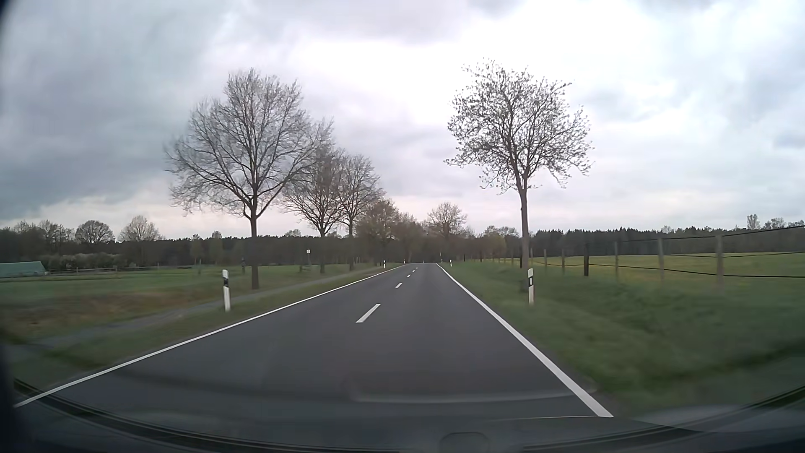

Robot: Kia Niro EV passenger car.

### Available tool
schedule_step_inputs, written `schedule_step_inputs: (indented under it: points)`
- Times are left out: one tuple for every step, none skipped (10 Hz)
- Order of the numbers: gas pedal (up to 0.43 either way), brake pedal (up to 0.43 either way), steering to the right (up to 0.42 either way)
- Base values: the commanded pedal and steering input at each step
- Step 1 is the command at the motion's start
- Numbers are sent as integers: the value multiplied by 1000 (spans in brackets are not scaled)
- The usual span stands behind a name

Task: Follow the waypoints while adhering to traffic rules and regulations

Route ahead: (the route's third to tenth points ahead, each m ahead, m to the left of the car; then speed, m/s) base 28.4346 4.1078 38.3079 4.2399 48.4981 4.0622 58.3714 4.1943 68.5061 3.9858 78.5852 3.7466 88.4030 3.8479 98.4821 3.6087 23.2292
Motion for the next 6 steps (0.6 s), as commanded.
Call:
schedule_step_inputs:
  points:
    - [67,0,-3]
    - [67,0,-3]
    - [67,0,-2]
    - [67,0,-3]
    - [67,0,-3]
    - [67,0,-3]
